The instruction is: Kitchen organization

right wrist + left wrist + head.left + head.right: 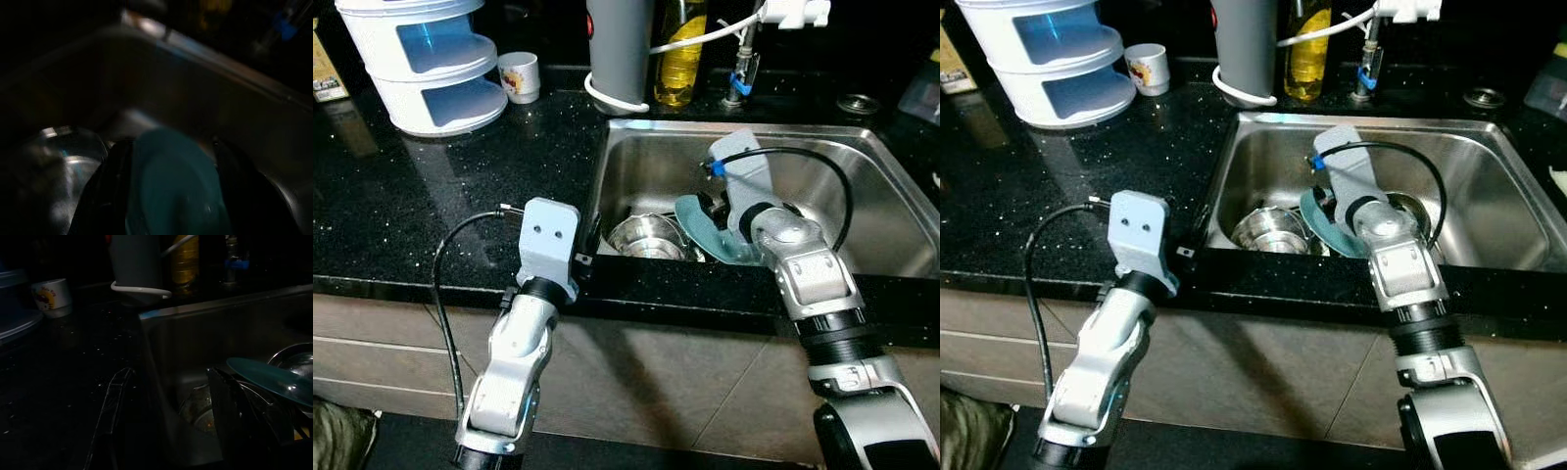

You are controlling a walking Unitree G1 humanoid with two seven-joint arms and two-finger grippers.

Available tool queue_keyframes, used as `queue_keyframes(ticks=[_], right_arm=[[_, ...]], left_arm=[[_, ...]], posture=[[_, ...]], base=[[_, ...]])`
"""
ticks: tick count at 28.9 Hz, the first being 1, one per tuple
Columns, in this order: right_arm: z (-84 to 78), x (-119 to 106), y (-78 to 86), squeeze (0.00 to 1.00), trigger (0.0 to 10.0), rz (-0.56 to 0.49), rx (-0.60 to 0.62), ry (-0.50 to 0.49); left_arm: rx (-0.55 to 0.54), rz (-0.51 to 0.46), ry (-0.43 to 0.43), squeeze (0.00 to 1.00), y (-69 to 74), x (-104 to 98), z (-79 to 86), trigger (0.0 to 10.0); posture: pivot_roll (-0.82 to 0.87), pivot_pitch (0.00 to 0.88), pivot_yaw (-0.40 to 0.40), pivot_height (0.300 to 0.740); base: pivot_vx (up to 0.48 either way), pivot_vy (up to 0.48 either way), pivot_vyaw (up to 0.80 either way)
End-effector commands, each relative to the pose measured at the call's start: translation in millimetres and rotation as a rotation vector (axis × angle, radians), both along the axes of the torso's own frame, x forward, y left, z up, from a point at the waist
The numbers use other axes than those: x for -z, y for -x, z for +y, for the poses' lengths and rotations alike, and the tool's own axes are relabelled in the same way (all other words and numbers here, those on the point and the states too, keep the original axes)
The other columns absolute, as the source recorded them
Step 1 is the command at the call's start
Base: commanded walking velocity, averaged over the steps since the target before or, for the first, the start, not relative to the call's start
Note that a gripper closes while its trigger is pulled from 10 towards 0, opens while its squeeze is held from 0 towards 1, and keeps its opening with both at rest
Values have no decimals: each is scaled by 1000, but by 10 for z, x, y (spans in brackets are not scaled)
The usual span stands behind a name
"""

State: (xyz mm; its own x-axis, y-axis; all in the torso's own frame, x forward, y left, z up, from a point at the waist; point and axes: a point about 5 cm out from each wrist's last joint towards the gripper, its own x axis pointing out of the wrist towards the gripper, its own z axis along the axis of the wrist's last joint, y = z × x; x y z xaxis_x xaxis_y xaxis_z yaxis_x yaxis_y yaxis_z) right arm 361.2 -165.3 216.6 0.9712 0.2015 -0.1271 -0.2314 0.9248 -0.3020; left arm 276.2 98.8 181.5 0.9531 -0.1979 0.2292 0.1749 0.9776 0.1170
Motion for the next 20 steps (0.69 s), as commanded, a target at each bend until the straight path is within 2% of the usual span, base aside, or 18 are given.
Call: queue_keyframes(ticks=[1,2,3,7,8,9,10,15,19,20], right_arm=[[0,-25,27,39,10000,-32,-10,-45],[12,-39,48,0,10000,-52,-29,-85],[12,-39,48,0,10000,-52,-29,-85],[29,-89,125,0,10000,-135,-65,-255],[29,-89,125,0,10000,-135,-65,-255],[26,-115,245,0,10000,-214,-88,-378],[14,-125,312,0,10000,-252,-95,-419],[-25,-121,440,0,10000,-311,-82,-488],[23,25,679,0,10000,-328,-59,-500],[23,25,679,0,10000,-328,-59,-500]], left_arm=[[-4,15,-14,0,-4,23,21,10000],[-6,16,-14,0,-11,22,32,10000],[-6,16,-14,0,-11,22,32,10000],[-19,13,-25,0,-29,18,64,10000],[-19,13,-25,0,-29,18,64,10000],[-31,8,-40,0,-30,19,91,10000],[-37,7,-50,0,-25,24,103,10000],[-47,5,-70,0,-9,42,130,10000],[-66,-4,-85,0,89,88,138,10000],[-66,-4,-85,0,89,88,138,10000]], posture=[[-7,0,0,736],[-7,0,0,736],[-7,0,0,736],[-5,0,-2,736],[-5,0,-2,736],[-4,0,-7,736],[-4,0,-7,736],[-8,0,-4,736],[-14,0,6,736],[-14,0,6,736]], base=[[0,0,0],[0,0,0],[0,0,0],[0,0,0],[0,0,0],[0,0,0],[0,0,0],[0,0,0],[0,0,0],[0,0,0]])
